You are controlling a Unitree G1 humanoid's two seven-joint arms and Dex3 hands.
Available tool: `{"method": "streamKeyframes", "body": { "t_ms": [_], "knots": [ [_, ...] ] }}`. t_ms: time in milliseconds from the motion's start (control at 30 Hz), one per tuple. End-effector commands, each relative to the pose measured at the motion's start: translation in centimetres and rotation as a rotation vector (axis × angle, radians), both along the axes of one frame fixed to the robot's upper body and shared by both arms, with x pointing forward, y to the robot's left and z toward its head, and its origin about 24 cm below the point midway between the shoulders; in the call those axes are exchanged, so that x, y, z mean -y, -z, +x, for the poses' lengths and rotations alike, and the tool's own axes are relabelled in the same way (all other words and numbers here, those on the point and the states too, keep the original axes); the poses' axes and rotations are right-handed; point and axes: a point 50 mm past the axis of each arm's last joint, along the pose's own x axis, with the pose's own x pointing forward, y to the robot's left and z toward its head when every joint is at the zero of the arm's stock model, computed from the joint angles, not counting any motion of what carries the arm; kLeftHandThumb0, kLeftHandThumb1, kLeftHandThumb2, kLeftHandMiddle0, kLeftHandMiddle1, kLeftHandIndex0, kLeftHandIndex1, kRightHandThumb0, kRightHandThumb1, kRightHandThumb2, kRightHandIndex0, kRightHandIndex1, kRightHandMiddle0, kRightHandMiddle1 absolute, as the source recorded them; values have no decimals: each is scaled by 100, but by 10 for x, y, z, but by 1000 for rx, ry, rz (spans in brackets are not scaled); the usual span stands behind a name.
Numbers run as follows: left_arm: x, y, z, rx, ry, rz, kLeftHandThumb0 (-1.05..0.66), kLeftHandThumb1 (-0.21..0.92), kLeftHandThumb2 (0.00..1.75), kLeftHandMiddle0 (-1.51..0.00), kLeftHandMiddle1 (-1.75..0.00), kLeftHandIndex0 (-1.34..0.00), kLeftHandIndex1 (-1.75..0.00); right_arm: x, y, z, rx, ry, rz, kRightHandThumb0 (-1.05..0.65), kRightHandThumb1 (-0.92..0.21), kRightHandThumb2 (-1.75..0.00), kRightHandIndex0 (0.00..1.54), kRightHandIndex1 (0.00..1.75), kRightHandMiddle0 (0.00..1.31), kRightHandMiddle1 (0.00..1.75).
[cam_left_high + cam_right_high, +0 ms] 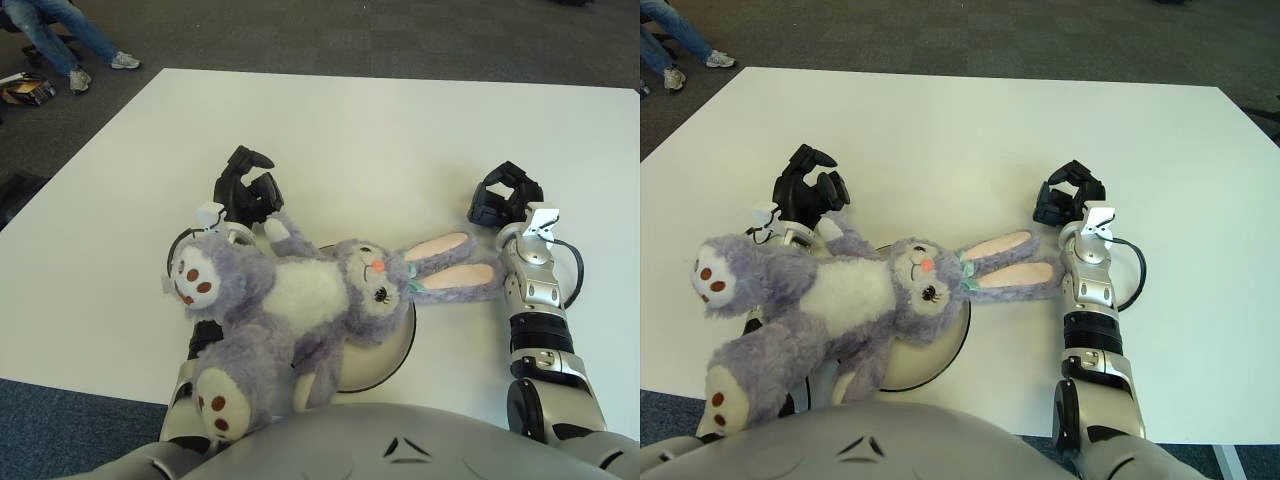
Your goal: Put the doll into the plate.
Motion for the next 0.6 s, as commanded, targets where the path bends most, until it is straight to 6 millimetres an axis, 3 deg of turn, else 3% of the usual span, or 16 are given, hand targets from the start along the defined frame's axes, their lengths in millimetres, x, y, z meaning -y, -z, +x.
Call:
{"method": "streamKeyframes", "body": {
  "t_ms": [0, 567],
  "knots": [
    [-4, 28, -16, -109, -14, -6, -44, 43, 117, -108, -175, -52, -175, -1, 10, -7, -51, 5, 23, -55, -14, -153, 132, 175, 75, 175],
    [-7, 26, -17, -104, -18, -4, -44, 43, 117, -108, -175, -52, -175, -6, 14, -19, -59, 49, 124, -52, -20, -146, 129, 175, 71, 175]
  ]
}}
